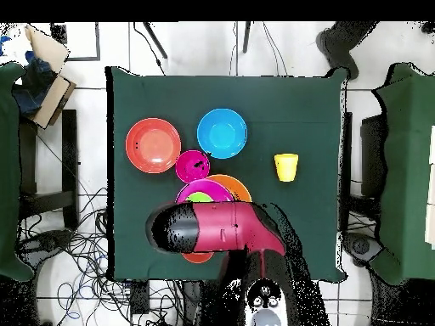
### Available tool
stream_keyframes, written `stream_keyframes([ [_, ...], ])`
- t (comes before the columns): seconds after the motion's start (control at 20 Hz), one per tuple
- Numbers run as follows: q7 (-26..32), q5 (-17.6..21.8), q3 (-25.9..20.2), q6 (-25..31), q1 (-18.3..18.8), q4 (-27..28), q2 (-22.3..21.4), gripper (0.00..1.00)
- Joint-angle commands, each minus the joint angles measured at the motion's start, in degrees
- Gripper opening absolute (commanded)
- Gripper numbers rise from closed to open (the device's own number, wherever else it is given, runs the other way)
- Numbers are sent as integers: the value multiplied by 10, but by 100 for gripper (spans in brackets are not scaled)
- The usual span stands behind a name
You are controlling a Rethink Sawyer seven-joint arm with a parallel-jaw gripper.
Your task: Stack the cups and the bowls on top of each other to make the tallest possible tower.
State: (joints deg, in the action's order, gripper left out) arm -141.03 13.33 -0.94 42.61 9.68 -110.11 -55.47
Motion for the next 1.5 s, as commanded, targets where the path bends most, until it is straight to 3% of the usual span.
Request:
stream_keyframes([
  [0.05,-25,-21,-2,18,8,-1,-32,0],
  [0.25,-21,-15,6,25,4,2,-35,0],
  [0.3,-15,-10,9,25,3,5,-35,100],
  [0.5,-9,11,15,34,-2,27,-30,100],
  [1.0,-16,1,29,44,-11,23,-30,100],
  [1.5,2,-9,26,8,5,-10,-40,100],
])
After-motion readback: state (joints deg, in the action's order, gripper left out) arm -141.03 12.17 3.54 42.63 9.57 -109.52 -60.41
